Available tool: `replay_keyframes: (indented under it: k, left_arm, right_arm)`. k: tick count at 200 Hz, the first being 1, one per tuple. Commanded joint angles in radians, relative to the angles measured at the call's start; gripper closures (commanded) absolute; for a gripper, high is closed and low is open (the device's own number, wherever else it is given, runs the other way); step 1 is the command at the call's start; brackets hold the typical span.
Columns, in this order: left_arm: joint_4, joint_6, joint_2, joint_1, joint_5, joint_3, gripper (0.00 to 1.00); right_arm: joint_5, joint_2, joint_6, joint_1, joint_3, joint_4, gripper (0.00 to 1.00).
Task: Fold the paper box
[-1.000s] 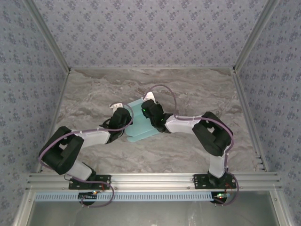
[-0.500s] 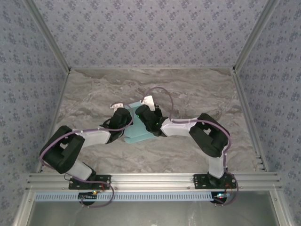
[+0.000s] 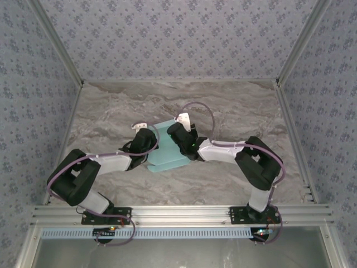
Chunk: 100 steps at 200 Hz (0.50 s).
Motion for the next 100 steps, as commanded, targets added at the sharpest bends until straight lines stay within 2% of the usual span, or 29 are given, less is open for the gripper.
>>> replay_keyframes:
  k: [1, 44, 62, 76, 100]
  left_arm:
    - [-0.005, -0.024, 0.001, 0.004, -0.027, 0.012, 1.00]
    - [-0.009, -0.023, 0.001, 0.004, -0.028, 0.014, 1.00]
    - [-0.007, -0.025, 0.002, 0.004, -0.028, 0.013, 1.00]
    - [-0.007, -0.025, 0.002, 0.005, -0.026, 0.013, 1.00]
    - [-0.006, -0.025, 0.005, 0.005, -0.022, 0.017, 1.00]
  right_arm:
    - [-0.139, -0.090, -0.018, -0.025, -0.050, -0.012, 0.44]
    - [-0.455, -0.245, -0.172, -0.049, -0.140, 0.054, 0.31]
    - [-0.539, -0.301, -0.241, -0.076, -0.156, 0.030, 0.29]
    - [-0.552, -0.336, -0.254, -0.108, -0.171, 0.014, 0.29]
    - [-0.650, -0.355, -0.285, -0.160, -0.198, 0.037, 0.29]
